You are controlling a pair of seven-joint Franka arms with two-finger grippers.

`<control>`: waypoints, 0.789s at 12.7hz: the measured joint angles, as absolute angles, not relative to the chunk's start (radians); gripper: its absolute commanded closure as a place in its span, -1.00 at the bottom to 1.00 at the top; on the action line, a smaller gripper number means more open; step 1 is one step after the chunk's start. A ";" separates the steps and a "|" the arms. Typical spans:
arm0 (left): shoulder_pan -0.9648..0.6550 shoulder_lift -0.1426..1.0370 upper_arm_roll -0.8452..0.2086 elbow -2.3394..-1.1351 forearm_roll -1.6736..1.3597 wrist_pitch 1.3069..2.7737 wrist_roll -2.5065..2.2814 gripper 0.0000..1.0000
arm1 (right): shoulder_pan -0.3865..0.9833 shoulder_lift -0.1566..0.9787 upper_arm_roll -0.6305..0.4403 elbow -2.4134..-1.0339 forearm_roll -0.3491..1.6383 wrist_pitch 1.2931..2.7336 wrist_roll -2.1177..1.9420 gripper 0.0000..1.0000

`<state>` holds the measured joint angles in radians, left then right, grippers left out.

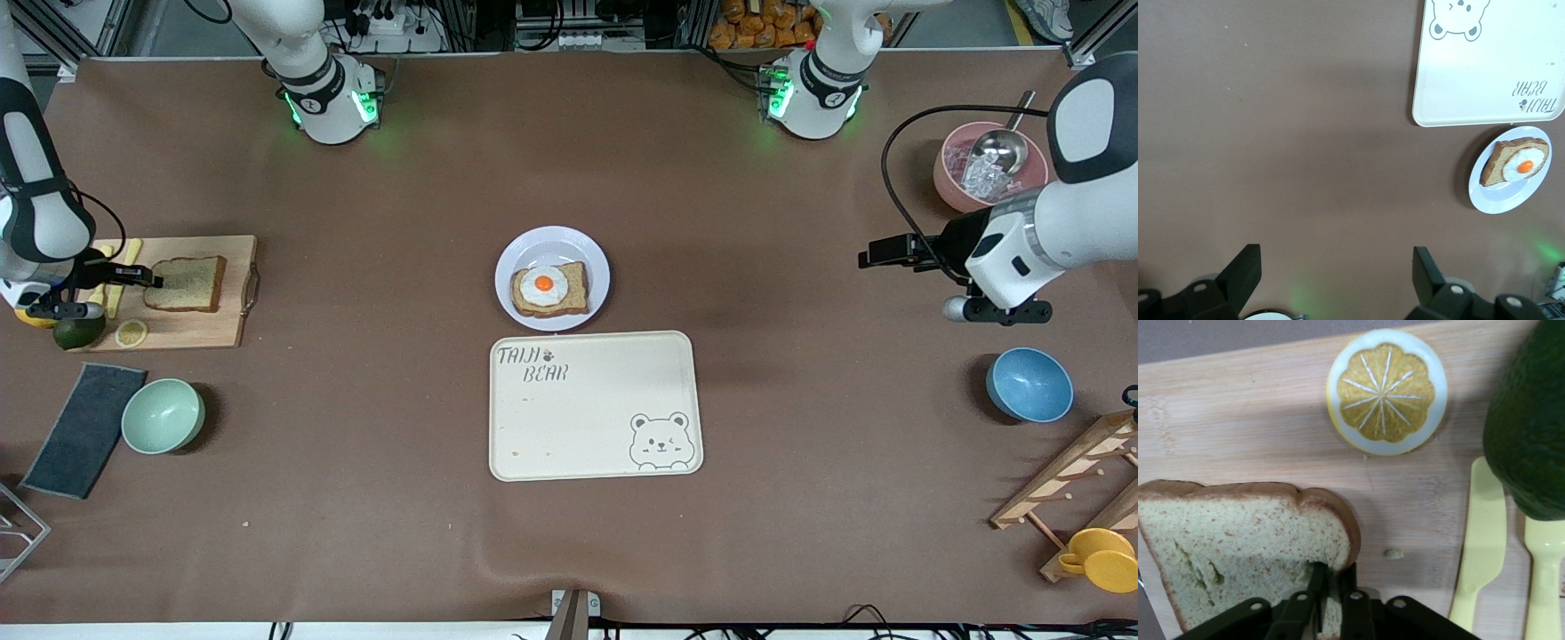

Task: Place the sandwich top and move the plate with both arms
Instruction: 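Carry the bread slice toward the plate while the left gripper approaches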

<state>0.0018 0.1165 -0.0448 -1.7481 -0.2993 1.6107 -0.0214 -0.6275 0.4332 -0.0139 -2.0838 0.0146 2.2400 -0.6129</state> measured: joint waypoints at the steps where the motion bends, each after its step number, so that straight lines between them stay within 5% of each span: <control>1: 0.003 0.122 -0.045 -1.748 -0.302 1.612 -0.021 -1.00 | -0.628 0.433 -0.014 -2.081 0.014 2.236 -0.614 1.00; 10: 0.084 0.171 -0.039 -1.762 -0.472 1.606 0.038 -1.00 | -0.612 0.387 0.018 -2.000 0.014 2.157 -0.625 1.00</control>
<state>0.0842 0.1710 -0.0390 -1.7617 -0.4719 1.6062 0.0382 -0.6118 0.3874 0.0182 -2.0004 0.0139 2.1570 -0.6248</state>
